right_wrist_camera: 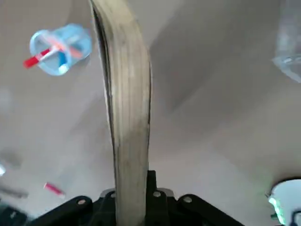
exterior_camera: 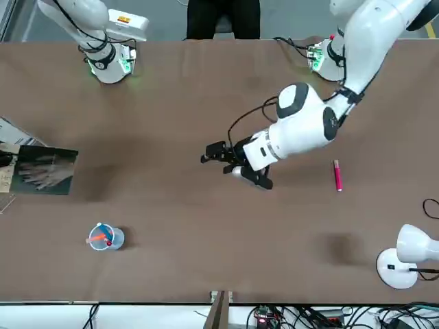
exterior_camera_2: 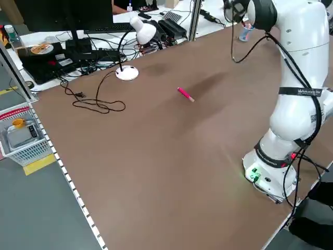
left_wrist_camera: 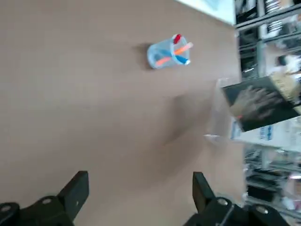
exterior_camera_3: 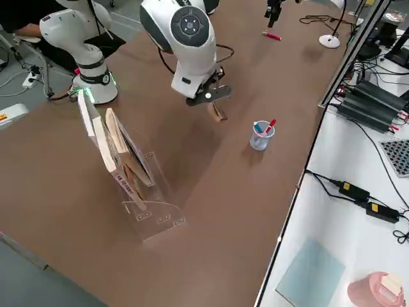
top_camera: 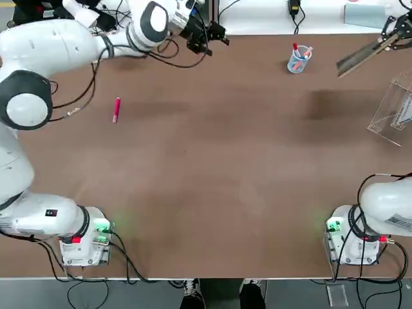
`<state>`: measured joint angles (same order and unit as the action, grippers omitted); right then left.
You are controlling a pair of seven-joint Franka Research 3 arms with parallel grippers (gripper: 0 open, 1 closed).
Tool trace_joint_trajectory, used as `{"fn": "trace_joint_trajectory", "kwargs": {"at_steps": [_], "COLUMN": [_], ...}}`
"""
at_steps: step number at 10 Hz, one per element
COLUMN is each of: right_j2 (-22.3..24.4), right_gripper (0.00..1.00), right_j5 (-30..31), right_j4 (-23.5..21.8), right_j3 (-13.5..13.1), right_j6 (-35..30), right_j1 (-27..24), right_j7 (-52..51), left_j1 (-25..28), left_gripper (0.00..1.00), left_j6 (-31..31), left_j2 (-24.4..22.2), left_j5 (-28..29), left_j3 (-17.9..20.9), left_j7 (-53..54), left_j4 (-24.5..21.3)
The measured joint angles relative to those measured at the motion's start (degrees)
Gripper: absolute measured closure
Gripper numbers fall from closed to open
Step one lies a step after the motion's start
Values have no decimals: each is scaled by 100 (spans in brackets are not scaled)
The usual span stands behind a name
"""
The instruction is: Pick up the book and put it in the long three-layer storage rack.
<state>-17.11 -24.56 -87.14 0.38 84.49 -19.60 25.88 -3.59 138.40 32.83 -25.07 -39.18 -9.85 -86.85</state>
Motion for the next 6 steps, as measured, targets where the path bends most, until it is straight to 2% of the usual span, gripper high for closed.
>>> {"fn": "trace_joint_trajectory", "kwargs": {"at_steps": [3, 6], "right_j2": [-4, -41], "right_gripper": [85, 85], "right_j5": [692, 1001], "right_j4": [113, 206], "right_j3": [-1, -3], "right_j6": [1, 6], "right_j1": [-174, -400], "right_j7": [43, -17], "left_j1": [275, 724], "left_gripper": [1, 1], "left_j6": [-642, -1514], "left_j2": [-103, -308], "left_j5": [471, 1254], "left_j3": [26, 37], "left_j7": [-55, -55], "left_j4": [108, 129]}}
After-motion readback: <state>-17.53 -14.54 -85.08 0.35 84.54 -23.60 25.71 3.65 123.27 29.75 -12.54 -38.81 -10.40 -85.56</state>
